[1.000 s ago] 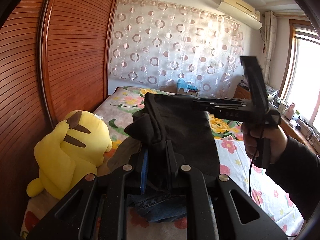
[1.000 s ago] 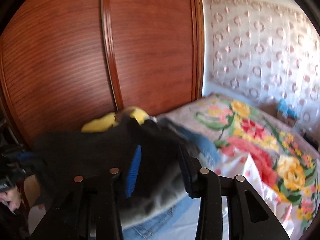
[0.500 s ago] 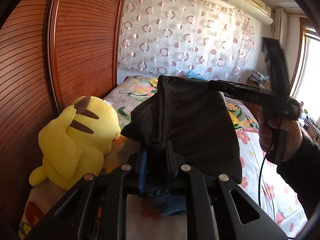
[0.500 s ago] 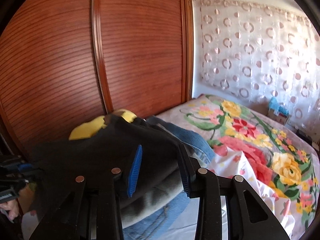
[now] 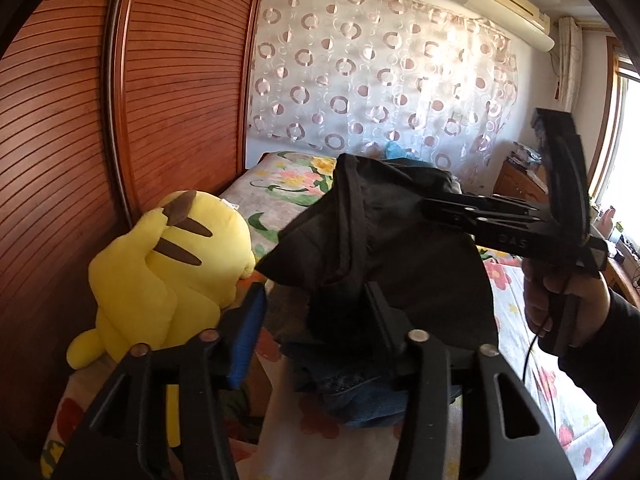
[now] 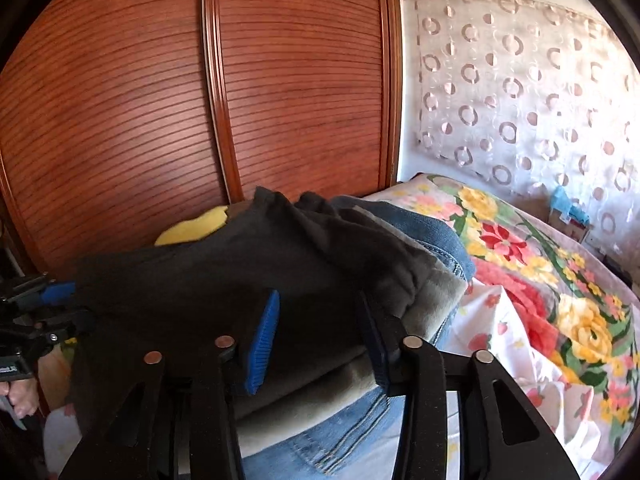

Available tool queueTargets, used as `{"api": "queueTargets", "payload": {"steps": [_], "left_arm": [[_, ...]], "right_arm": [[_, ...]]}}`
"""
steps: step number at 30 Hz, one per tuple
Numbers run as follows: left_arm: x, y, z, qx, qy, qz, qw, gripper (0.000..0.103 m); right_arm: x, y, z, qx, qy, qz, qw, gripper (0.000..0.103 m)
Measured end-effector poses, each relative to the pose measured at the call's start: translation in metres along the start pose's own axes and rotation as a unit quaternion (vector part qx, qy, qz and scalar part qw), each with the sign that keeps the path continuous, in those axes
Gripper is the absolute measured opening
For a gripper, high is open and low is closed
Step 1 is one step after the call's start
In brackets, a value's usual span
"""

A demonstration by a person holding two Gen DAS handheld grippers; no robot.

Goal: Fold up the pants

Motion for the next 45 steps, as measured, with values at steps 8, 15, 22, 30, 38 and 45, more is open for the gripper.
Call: {"api": "queueTargets", "payload": {"steps": [8, 15, 22, 30, 38, 45], "left_arm": [[-0.004, 0.006, -0.011, -0.023, -0.01, 0.02, 0.9995, 0.096], [-0.002, 0.006, -0.018, -0.032, -0.006, 0.033, 0.9989, 0.096], [0.006, 0.008, -0.033, -0.024, -0.002, 0.027, 0.9993, 0.096], [0.015, 0.008, -0.054, -0.021, -0.008, 0.034, 0.9992, 0.096], [0.021, 0.004, -0.072, -0.012, -0.018, 0.042, 0.9989, 0.096], [0.03, -0.009, -0.083, 0.007, -0.015, 0.047, 0.9987, 0.096]], "right_arm": [[0.01, 0.01, -0.016, -0.008, -0.009, 0.001, 1.0, 0.045], [0.017, 0.02, -0.032, -0.012, -0.016, 0.006, 1.0, 0.064], [0.025, 0.036, -0.05, -0.006, -0.017, 0.01, 1.0, 0.072], [0.035, 0.058, -0.075, 0.004, -0.021, 0.016, 1.0, 0.082], [0.049, 0.076, -0.107, 0.023, -0.029, 0.031, 0.999, 0.083], [0.065, 0.091, -0.144, 0.044, -0.039, 0.041, 0.997, 0.089]]}}
Point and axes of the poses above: each gripper's, at about its wrist camera, not at the fingertips, and z roughly the way its jaws point, y to its left, x to its underside, the point moved 6 cm from there along z, roughly the way its jaws point, and after that the axes turned 2 degrees about -z, right-handed, at the moved point
